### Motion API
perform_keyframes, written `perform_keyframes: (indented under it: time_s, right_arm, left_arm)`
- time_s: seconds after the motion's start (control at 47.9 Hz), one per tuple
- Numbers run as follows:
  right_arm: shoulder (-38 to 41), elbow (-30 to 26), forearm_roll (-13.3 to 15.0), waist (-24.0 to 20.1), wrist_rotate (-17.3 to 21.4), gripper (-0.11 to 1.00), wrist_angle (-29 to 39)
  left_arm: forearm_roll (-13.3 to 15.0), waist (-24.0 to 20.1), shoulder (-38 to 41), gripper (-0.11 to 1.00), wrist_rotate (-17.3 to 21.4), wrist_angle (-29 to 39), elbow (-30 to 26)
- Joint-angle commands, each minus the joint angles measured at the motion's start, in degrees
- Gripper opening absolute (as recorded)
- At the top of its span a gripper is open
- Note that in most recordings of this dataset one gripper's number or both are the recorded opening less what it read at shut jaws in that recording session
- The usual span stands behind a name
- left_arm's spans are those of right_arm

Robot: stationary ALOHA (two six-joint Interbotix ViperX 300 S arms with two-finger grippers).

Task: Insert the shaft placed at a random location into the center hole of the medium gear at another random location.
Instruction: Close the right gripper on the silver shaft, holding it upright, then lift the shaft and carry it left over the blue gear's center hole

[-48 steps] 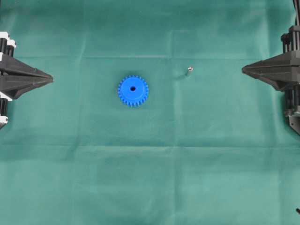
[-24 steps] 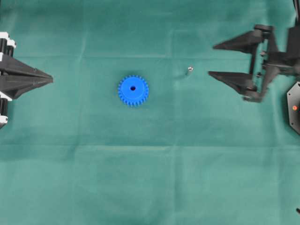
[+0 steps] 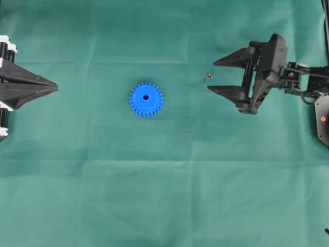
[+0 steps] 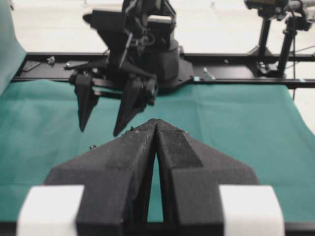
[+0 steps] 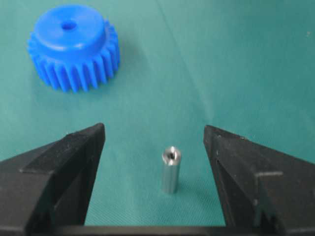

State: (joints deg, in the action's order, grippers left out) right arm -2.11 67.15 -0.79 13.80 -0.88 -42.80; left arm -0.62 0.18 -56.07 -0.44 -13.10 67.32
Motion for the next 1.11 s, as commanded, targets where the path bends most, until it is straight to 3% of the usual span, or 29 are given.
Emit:
perform_keyframes:
  time_s: [0.0,0.25,0.417,0.48,0.605,0.668,1.085]
  right_arm:
    - [2.81,-1.41,-0.7,0.26,-0.26,0.83,-2.29]
    - [5.54,-2.55,-1.41,0.26,-0.26,0.81,-2.64]
    - [5.54,-2.64,-1.93,0.35,-0.26,0.71,-2.37]
    - [5.63,-2.72,-2.37,0.26,-0.35,0.63,-2.29]
    - [5.63,-2.81,-2.81,0.35,-0.44,0.25,-2.11]
    - [5.63,-2.81,-2.81,0.35,-0.53,0.13,-1.76]
    - [2.99,-3.34,-2.81,0.44,-0.79,0.13,0.88]
  left_arm:
    - [-0.18,0.0,0.18,0.0,0.0,-0.18,-1.49]
    - [-0.18,0.0,0.18,0.0,-0.09,0.0,-1.41]
    - [-0.18,0.0,0.18,0.0,-0.09,0.44,-1.41]
    - [-0.18,0.0,0.18,0.0,-0.09,0.44,-1.41]
    - [-0.18,0.0,0.18,0.0,-0.09,0.44,-1.41]
    - [-0.18,0.0,0.18,0.0,-0.09,0.44,-1.41]
    - [-0.18,0.0,0.18,0.0,-0.09,0.44,-1.49]
